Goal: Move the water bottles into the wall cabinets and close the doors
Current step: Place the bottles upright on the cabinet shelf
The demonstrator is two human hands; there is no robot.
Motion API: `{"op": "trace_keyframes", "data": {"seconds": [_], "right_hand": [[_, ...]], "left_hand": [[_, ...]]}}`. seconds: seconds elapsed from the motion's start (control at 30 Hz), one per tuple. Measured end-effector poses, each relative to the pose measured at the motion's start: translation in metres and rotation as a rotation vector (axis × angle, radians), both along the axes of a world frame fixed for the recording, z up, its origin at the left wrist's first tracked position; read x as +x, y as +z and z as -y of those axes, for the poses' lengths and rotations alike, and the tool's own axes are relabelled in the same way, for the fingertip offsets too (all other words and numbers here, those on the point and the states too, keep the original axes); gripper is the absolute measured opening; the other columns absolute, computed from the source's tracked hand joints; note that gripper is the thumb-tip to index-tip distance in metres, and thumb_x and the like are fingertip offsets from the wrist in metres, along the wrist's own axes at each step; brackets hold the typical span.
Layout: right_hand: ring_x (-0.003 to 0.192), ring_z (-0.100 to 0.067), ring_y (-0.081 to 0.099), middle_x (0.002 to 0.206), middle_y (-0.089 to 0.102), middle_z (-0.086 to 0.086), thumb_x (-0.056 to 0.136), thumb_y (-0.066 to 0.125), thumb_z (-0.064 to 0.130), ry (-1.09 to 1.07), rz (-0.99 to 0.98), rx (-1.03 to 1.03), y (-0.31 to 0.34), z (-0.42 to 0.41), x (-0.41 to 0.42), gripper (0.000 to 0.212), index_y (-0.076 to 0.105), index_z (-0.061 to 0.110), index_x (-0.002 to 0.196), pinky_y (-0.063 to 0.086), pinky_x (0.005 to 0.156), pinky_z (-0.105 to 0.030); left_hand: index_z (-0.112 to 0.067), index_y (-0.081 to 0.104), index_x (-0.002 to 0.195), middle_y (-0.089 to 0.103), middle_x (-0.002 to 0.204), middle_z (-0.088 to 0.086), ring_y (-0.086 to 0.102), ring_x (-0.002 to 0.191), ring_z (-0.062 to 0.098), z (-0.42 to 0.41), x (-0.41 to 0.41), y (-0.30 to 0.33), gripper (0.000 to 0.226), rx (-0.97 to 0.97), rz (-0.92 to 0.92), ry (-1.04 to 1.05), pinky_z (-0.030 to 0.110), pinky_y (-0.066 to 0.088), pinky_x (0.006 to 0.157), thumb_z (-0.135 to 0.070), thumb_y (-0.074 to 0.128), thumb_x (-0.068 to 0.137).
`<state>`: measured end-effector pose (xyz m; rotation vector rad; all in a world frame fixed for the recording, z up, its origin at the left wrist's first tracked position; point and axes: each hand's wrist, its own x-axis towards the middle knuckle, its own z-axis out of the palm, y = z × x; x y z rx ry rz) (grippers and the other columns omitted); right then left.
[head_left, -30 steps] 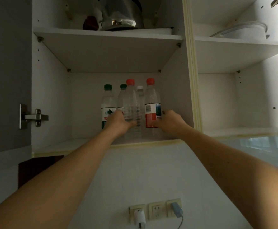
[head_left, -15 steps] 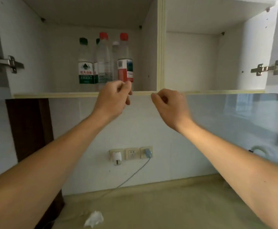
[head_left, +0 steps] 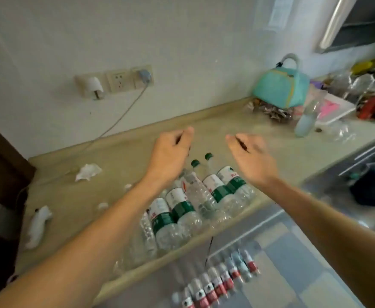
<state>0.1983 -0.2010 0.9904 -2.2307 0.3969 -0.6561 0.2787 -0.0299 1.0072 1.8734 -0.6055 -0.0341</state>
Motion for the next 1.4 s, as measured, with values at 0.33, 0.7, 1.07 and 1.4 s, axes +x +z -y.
{"op": "trace_keyframes", "data": {"seconds": [0.33, 0.7, 1.07, 1.4], "right_hand": [[0.082, -0.011, 0.065, 0.095, 0.068, 0.006, 0.099, 0.053, 0.044, -0.001, -0.543, 0.181, -0.205, 0.012, -0.138, 0.025, 0.067, 0.022, 0.103, 0.058, 0.077, -0.038], [0.114, -0.025, 0.061, 0.134, 0.061, -0.006, 0.100, 0.055, 0.042, 0.039, -0.987, 0.345, -0.448, 0.130, -0.216, 0.048, 0.053, 0.018, 0.142, 0.050, 0.100, -0.039], [0.115, -0.023, 0.062, 0.137, 0.059, -0.006, 0.099, 0.058, 0.039, 0.155, -0.982, 0.384, -0.755, 0.096, -0.218, 0.052, 0.048, 0.022, 0.147, 0.048, 0.089, -0.031], [0.142, -0.029, 0.041, 0.156, 0.042, -0.005, 0.102, 0.056, 0.033, 0.360, -0.896, 0.248, -0.952, -0.025, -0.171, 0.055, 0.039, 0.022, 0.153, 0.040, 0.110, -0.045]], "left_hand": [[-0.017, 0.065, 0.073, 0.064, 0.062, -0.005, 0.060, 0.057, 0.012, 0.009, -0.113, -0.193, 0.035, 0.196, -0.426, -0.372, 0.031, 0.049, 0.056, -0.018, 0.048, 0.104], [-0.019, 0.064, 0.097, 0.071, 0.092, 0.001, 0.066, 0.083, 0.022, 0.074, -0.202, -0.464, 0.023, 0.573, -0.675, 0.014, 0.026, 0.048, 0.065, -0.035, 0.049, 0.104], [-0.012, 0.056, 0.112, 0.063, 0.115, 0.011, 0.062, 0.103, 0.029, 0.087, -0.208, -0.777, 0.029, 0.685, -0.760, 0.380, 0.036, 0.051, 0.083, -0.036, 0.063, 0.096], [-0.019, 0.039, 0.143, 0.050, 0.133, 0.011, 0.056, 0.110, 0.024, -0.025, -0.191, -0.970, 0.070, 0.783, -0.765, 0.413, 0.028, 0.044, 0.077, -0.043, 0.075, 0.087]]}}
